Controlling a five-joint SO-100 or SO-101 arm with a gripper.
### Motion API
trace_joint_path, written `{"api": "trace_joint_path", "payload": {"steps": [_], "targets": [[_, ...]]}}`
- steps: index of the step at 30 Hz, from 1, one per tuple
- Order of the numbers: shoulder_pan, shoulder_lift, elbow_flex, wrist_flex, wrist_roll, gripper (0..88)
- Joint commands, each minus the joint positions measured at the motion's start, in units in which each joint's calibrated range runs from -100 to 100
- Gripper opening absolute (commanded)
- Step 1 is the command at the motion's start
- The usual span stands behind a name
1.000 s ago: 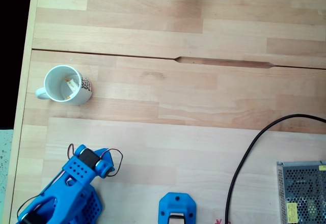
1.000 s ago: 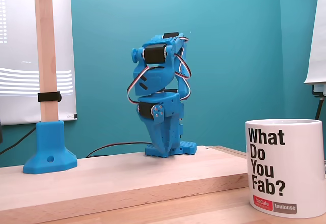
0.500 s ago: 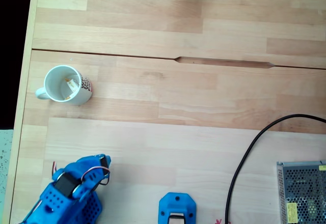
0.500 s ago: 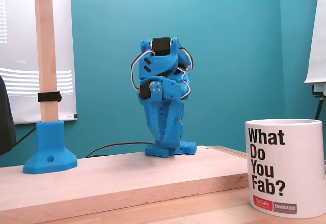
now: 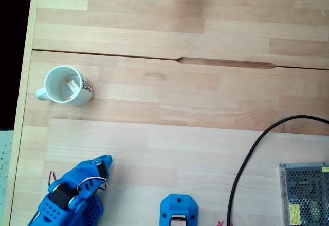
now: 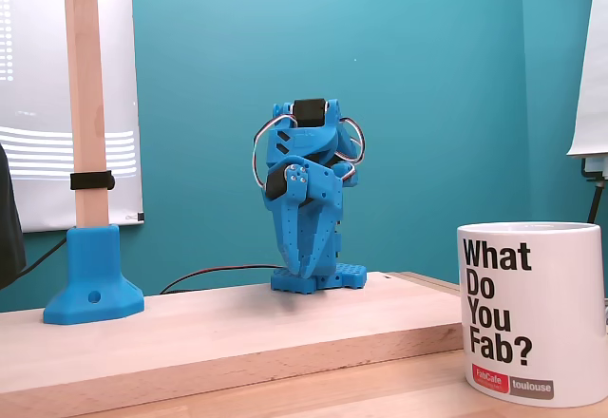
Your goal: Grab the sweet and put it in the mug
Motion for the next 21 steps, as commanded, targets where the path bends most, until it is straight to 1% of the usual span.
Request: {"api": "trace_joint_path", "payload": {"steps": [1,13,17,21], "targets": [[-3.43,-2.39,2.12,0.22,0.00,3.7],[-19.12,-5.92,3.01,0.30,0.05,3.1],[-22.24,-7.90,5.42,0.22,0.00,3.2],[-23.33,-10.31,6.04,0.22,0.05,3.1]]}}
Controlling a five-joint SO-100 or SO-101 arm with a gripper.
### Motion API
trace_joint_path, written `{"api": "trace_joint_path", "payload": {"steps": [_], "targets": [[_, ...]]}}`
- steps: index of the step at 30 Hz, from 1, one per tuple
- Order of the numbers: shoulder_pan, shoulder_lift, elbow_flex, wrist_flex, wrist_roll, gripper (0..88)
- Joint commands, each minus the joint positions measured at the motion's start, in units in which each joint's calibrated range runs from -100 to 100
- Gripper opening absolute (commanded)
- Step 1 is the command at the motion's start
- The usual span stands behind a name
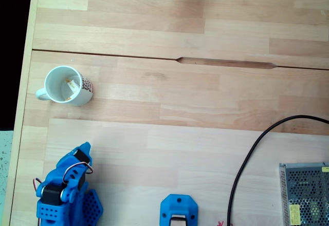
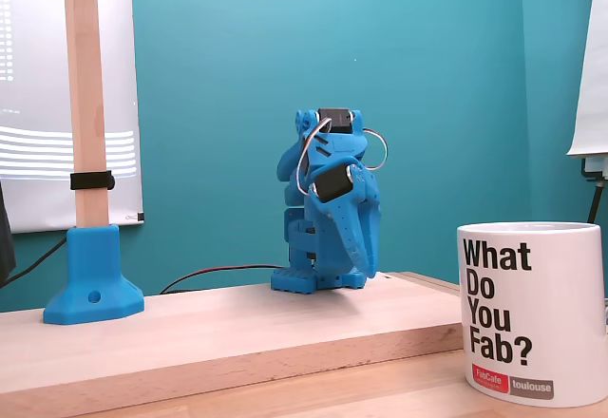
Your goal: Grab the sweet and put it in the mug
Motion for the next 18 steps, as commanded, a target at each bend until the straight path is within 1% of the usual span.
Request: {"api": "trace_joint_path", "payload": {"steps": [1,18], "targets": [[-0.95,-0.40,1.55,0.46,0.05,3.2],[-0.73,-1.26,2.54,0.38,0.05,3.1]]}}
